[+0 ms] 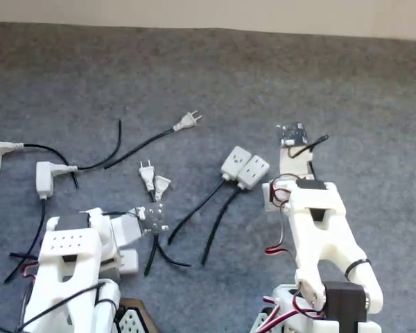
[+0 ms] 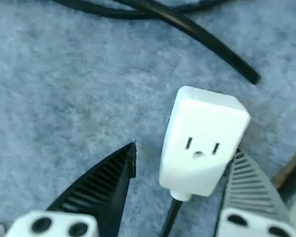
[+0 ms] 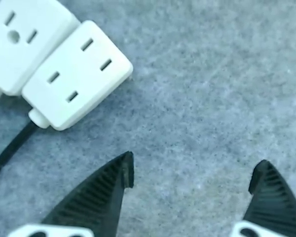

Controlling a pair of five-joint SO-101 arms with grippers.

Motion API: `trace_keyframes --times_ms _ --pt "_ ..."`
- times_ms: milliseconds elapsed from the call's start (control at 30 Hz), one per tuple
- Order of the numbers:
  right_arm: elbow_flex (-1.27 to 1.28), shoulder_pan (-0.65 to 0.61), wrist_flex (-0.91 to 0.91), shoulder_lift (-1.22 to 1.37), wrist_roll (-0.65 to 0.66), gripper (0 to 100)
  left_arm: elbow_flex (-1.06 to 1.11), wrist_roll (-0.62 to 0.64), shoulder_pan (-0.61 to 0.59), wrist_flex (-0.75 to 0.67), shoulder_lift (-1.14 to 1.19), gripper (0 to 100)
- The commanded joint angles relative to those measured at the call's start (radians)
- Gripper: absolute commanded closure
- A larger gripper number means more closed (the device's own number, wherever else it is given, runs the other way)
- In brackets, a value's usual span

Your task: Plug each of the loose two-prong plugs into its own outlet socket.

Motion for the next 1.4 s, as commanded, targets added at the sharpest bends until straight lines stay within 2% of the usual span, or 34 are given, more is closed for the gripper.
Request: trace_keyframes --times_ms 0,167,333,733,1067,1267,1367 --pt "-0.036 -0.004 -0.012 -0.041 -0.006 64.6 -0.004 0.041 0.005 -0.149 0.082 72" --pt "-0.036 -0.004 -0.010 -0.041 -0.006 64.6 -0.051 0.051 -0.008 -0.258 0.222 73" --pt "-0.036 -0.004 -0.010 -0.041 -0.006 64.6 -0.252 0.051 -0.073 -0.255 0.331 73" --pt "-0.036 -0.005 -0.012 -0.036 -0.006 64.6 -0.714 0.046 -0.081 0.040 0.476 73" --pt "-0.036 -0.005 -0.012 -0.036 -0.006 64.6 -0.751 0.054 -0.087 0.048 0.479 73" --pt "-0.036 -0.005 -0.012 -0.038 -0.006 64.6 -0.763 0.292 -0.074 -0.135 0.490 72" --pt "-0.036 -0.005 -0.012 -0.038 -0.006 64.6 -0.725 0.336 -0.041 -0.187 0.588 72"
